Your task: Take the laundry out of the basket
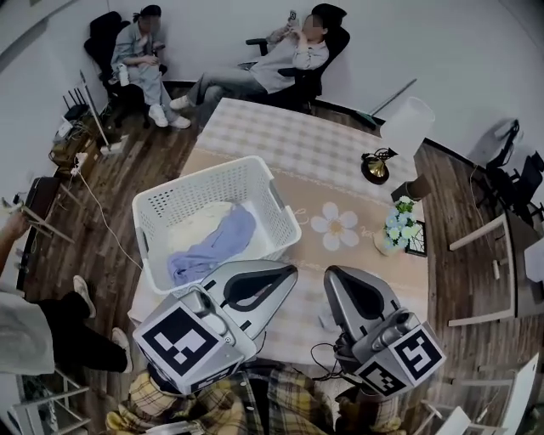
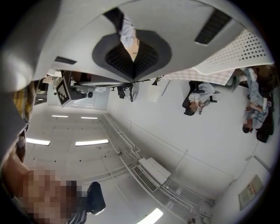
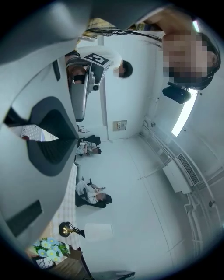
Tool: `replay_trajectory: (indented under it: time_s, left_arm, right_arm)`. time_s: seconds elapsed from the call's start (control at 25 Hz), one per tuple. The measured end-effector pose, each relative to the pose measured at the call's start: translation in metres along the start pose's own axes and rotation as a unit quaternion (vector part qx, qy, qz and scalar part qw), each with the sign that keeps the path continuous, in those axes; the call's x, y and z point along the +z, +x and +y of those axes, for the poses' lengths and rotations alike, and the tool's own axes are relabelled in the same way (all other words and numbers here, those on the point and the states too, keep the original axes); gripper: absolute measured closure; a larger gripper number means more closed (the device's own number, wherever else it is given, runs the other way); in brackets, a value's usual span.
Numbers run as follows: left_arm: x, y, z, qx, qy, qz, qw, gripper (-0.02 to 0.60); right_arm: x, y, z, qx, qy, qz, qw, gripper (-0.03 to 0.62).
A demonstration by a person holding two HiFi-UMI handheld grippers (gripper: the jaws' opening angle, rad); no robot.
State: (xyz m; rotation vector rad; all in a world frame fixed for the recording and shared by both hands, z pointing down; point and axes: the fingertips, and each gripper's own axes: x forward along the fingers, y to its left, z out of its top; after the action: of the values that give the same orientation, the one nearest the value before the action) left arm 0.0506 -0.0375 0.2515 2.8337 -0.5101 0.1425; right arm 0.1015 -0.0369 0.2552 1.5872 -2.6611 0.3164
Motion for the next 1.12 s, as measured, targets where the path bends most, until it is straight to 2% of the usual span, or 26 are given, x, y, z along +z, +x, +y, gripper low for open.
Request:
replay_trajectory:
  time_s: [0.4, 0.56, 0.88, 1.12]
  left_arm:
    - [-0.007, -0.037, 0.041, 0.063, -0.004, 0.004, 0.9980, 0.568]
    - [-0.001, -0.059, 0.083, 0.078, 0.018, 0.002, 0.9968, 0.568]
    - [-0.009, -0.083, 0.182, 0.123, 0.010, 0.033, 0.9918, 0.554]
    - [-0.031, -0.080, 0.232, 0.120, -0.003, 0.071, 0.9902, 0.537]
  right_arm:
    - [-0.010, 0.034, 0.012, 0.026, 0.003, 0.015, 1.000, 0.583]
    - [-0.004, 0.069, 0.022, 0.022, -0.001, 0.021, 1.000, 0.583]
    - [-0.013, 0.148, 0.032, 0.016, -0.006, 0.050, 0.999, 0.579]
    - [-0.028, 0.196, 0.034, 0.016, -0.019, 0.089, 0.996, 0.566]
